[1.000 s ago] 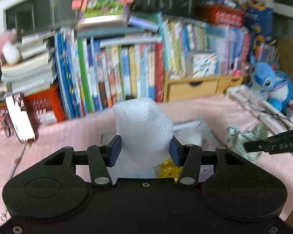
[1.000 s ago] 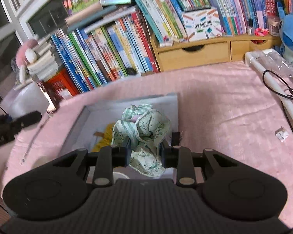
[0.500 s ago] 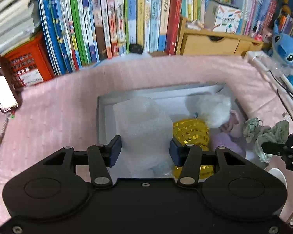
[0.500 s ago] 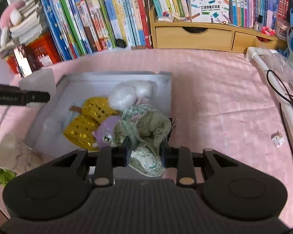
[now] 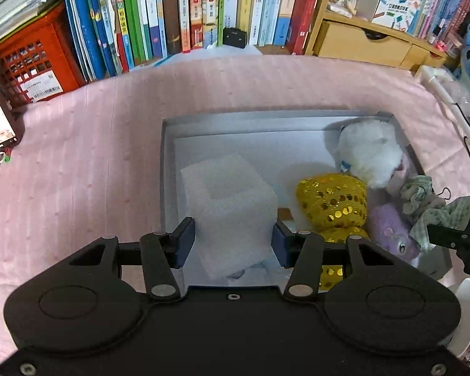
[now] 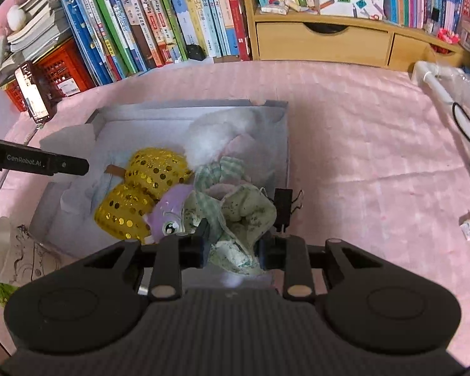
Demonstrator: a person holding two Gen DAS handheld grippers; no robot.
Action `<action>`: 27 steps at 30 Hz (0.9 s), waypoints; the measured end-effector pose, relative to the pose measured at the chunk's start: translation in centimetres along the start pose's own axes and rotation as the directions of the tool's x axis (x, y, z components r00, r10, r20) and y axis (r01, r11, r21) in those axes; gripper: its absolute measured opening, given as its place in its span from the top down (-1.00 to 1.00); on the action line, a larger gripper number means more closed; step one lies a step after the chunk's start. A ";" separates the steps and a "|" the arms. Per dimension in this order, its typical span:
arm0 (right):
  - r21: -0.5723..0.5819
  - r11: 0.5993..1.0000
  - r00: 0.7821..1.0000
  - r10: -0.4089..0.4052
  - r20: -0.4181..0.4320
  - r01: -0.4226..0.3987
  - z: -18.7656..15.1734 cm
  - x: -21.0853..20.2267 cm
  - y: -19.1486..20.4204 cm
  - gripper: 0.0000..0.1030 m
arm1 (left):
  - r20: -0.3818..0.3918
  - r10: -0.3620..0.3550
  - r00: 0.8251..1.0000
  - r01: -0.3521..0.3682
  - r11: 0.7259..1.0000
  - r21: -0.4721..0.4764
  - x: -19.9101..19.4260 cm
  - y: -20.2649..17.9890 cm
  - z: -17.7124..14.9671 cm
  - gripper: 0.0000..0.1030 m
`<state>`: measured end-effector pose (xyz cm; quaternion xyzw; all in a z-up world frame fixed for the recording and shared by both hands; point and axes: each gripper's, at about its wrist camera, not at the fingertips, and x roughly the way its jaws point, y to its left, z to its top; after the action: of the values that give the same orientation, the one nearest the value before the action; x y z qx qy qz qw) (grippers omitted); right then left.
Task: Organize soft objects
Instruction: 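Open the left tool in the tray while the right tool releases the cloth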
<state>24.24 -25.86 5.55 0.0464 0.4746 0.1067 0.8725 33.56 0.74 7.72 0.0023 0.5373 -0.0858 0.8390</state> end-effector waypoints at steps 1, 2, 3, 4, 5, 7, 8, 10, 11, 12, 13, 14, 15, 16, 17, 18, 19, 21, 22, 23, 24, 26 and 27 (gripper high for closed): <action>0.002 1.000 1.000 0.003 -0.003 -0.003 0.1 0.2 0.0 0.35 | -0.007 -0.002 1.000 0.002 1.000 -0.001 0.2 0.0 0.0 0.04; 0.002 1.000 1.000 0.004 -0.004 -0.004 0.2 0.3 0.0 0.35 | -0.014 -0.003 1.000 0.003 1.000 -0.004 0.4 0.0 0.1 0.04; 0.002 1.000 1.000 0.005 -0.007 -0.005 0.3 0.4 0.0 0.35 | -0.022 -0.005 1.000 0.005 1.000 -0.008 0.6 0.0 0.2 0.04; 0.004 1.000 1.000 0.007 -0.009 -0.007 0.4 0.5 0.0 0.35 | -0.031 -0.008 0.999 0.007 1.000 -0.012 0.8 0.0 0.2 0.04; 0.006 1.000 1.000 0.010 -0.010 -0.010 0.5 0.7 -0.1 0.35 | -0.039 -0.010 0.999 0.009 1.000 -0.016 1.0 0.0 0.3 0.04; 0.009 1.000 1.000 0.015 -0.010 -0.015 0.7 1.0 -0.1 0.35 | -0.043 -0.010 0.999 0.010 1.000 -0.016 1.3 -0.1 0.4 0.04; 0.009 1.000 1.000 0.016 -0.011 -0.016 0.7 1.1 -0.1 0.35 | -0.044 -0.010 0.999 0.010 1.000 -0.013 1.4 -0.1 0.4 0.04; 0.009 1.000 1.000 0.018 -0.016 -0.018 0.8 1.5 -0.1 0.35 | -0.051 -0.010 0.999 0.010 1.000 -0.009 1.6 -0.2 0.5 0.04; 0.011 1.000 1.000 0.020 -0.019 -0.020 0.7 1.6 -0.2 0.35 | -0.055 -0.009 0.998 0.009 1.000 -0.009 1.7 -0.2 0.6 0.04; 0.013 1.000 1.000 0.021 -0.021 -0.021 0.7 1.7 -0.2 0.35 | -0.060 -0.008 0.998 0.007 1.000 -0.008 1.9 -0.3 0.6 0.04; 0.013 1.000 1.000 0.021 -0.022 -0.021 0.6 1.8 -0.3 0.35 | -0.065 -0.006 0.998 0.005 1.000 -0.007 2.1 -0.3 0.6 0.04; 0.014 1.000 0.999 0.023 -0.023 -0.022 0.6 1.9 -0.3 0.35 | -0.068 -0.004 0.998 0.004 1.000 -0.005 2.2 -0.4 0.5 0.04; 0.015 1.000 0.999 0.024 -0.023 -0.024 0.5 2.0 -0.4 0.35 | -0.069 -0.004 0.998 0.004 1.000 -0.003 2.4 -0.4 0.5 0.04; 0.017 1.000 0.999 0.025 -0.024 -0.025 0.5 2.0 -0.4 0.35 | -0.071 -0.006 0.997 0.005 1.000 -0.003 2.5 -0.4 0.5 0.04; 0.018 0.999 0.999 0.027 -0.025 -0.027 0.5 2.0 -0.5 0.35 | -0.072 -0.007 0.997 0.007 1.000 -0.005 2.6 -0.4 0.5 0.04; 0.018 0.999 0.999 0.031 -0.027 -0.030 0.5 2.0 -0.6 0.35 | -0.073 -0.009 0.997 0.009 1.000 -0.007 2.6 -0.4 0.5 0.04; 0.019 0.999 0.999 0.033 -0.030 -0.032 0.5 2.1 -0.7 0.35 | -0.074 -0.013 0.997 0.012 1.000 -0.010 2.6 -0.4 0.5 0.04; 0.021 0.999 0.999 0.036 -0.038 -0.035 0.4 2.1 -0.9 0.35 | -0.074 -0.018 0.997 0.017 1.000 -0.016 2.5 -0.3 0.6 0.03; 0.022 0.999 0.998 0.037 -0.042 -0.036 0.3 2.1 -1.0 0.34 | -0.072 -0.019 0.997 0.018 1.000 -0.018 2.4 -0.3 0.6 0.03; 0.027 0.999 0.998 0.036 -0.048 -0.035 0.3 2.2 -1.2 0.32 | -0.070 -0.019 0.997 0.017 1.000 -0.021 2.3 -0.3 0.6 0.02; 0.033 0.999 0.998 0.035 -0.051 -0.033 0.2 2.3 -1.4 0.26 | -0.069 -0.018 0.997 0.016 1.000 -0.025 2.3 -0.2 0.6 0.01; 0.042 0.998 0.998 0.046 -0.045 -0.044 0.2 2.2 -1.7 0.10 | -0.070 -0.019 0.997 0.017 0.999 -0.036 2.1 -0.2 0.6 -0.08; 0.045 0.998 0.998 0.049 -0.041 -0.047 0.2 2.1 -1.8 -0.02 | -0.067 -0.022 0.998 0.020 0.999 -0.040 1.9 -0.2 0.6 -0.14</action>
<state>25.82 -27.10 3.60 0.0747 0.4937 0.1180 0.8583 34.82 0.24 6.25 -0.0170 0.5668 -0.0838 0.8194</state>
